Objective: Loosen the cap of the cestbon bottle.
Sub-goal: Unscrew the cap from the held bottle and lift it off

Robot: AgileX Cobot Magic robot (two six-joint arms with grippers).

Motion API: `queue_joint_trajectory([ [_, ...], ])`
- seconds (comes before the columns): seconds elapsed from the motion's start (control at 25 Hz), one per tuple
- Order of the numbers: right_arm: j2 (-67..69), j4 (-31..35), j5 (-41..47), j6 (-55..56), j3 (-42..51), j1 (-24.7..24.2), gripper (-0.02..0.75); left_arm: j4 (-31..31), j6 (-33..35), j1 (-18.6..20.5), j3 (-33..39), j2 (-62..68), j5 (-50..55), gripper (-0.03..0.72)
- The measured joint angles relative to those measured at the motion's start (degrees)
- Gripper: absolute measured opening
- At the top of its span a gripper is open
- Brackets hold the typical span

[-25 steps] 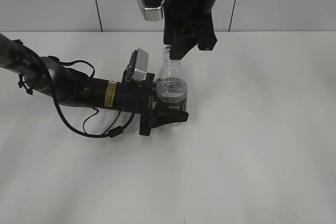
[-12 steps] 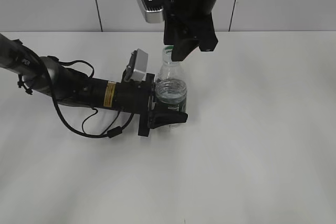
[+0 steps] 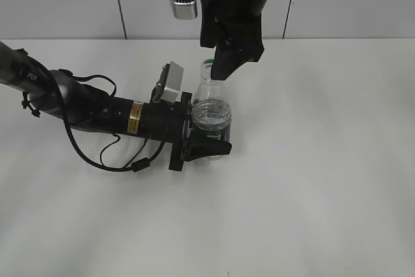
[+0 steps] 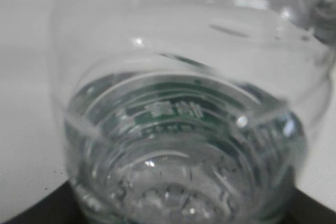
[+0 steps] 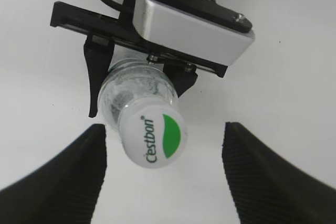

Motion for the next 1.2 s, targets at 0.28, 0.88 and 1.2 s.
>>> queue_joint_trajectory([
  [0.28, -1.7, 0.5, 0.0, 14.4, -0.6, 0.0, 0.524, 0.0, 0.0, 0.0, 0.0, 0.0, 0.0, 0.410],
  [0.88, -2.2, 2.5, 0.0, 75.8, -4.4, 0.1, 0.524, -0.8, 0.0, 0.0, 0.1, 0.0, -0.1, 0.410],
  [1.2, -2.2, -7.3, 0.0, 95.9, -3.8, 0.1, 0.524, -1.8, 0.0, -0.1, 0.1, 0.0, 0.0, 0.410],
])
